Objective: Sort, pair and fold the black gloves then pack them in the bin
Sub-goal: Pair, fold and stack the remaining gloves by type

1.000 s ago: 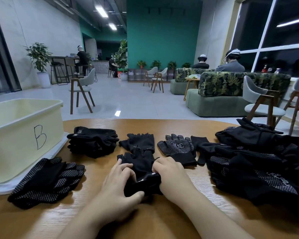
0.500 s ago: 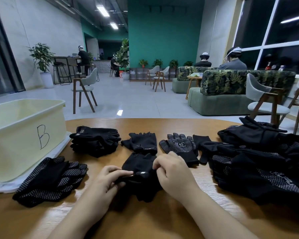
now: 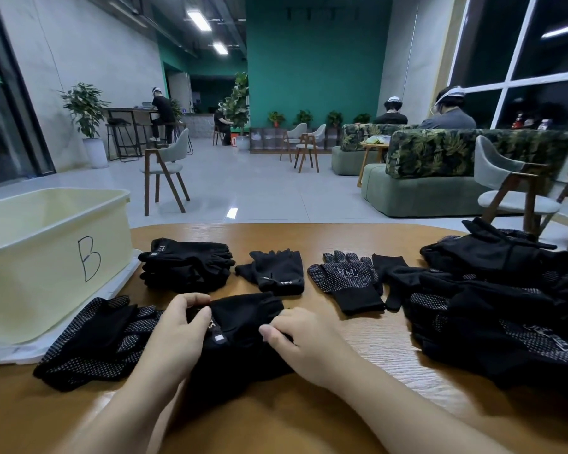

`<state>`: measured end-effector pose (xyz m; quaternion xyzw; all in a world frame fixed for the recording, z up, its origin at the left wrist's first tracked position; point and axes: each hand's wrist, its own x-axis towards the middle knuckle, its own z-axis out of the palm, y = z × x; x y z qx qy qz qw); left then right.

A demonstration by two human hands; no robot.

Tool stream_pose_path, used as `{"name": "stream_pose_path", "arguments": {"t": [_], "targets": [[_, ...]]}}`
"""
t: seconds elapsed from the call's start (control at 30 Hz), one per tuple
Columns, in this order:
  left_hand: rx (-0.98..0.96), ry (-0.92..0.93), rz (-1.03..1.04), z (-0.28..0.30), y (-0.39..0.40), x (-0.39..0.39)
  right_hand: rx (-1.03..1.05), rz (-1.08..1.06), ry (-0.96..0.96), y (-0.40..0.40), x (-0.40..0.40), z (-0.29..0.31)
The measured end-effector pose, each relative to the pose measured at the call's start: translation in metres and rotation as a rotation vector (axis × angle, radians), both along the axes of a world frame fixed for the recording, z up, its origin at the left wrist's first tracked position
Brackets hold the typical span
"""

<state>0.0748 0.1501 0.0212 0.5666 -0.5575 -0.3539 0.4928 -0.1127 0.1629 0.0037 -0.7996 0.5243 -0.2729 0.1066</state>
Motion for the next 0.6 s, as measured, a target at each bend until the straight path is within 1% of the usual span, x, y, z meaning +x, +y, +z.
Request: {"name": "stream_pose_path", "arguments": {"t": [0.07,0.13,0.17,0.23,0.33,0.4,0.5,0.53,0.6], "targets": [[0.000,-0.060,-0.030,0.005,-0.005,0.003,-0.058,-0.017,0.015,-0.011,0.004,0.008],[-0.010,-0.122,-0.111,0.013,-0.010,0.009,-0.093,-0.032,0.059,-0.024,0.007,0.024],[-0.022,-0.160,-0.158,0.017,-0.012,0.012,-0.068,-0.026,0.077,-0.032,0.010,0.031],[-0.068,-0.237,-0.252,0.025,-0.017,0.015,0.057,0.025,0.076,-0.049,0.016,0.042],[-0.109,-0.262,-0.346,0.032,-0.024,0.015,0.243,0.121,0.130,-0.069,0.022,0.052],[-0.115,-0.309,-0.354,0.032,-0.030,0.015,0.271,0.191,0.079,-0.078,0.020,0.055],[-0.087,-0.498,-0.254,0.034,-0.038,0.019,0.265,0.210,-0.086,-0.088,0.021,0.060],[-0.070,-0.503,-0.230,0.033,-0.042,0.021,0.258,0.203,-0.130,-0.092,0.022,0.062],[-0.086,-0.429,-0.223,0.033,-0.052,0.024,0.241,0.186,-0.154,-0.101,0.024,0.064]]}}
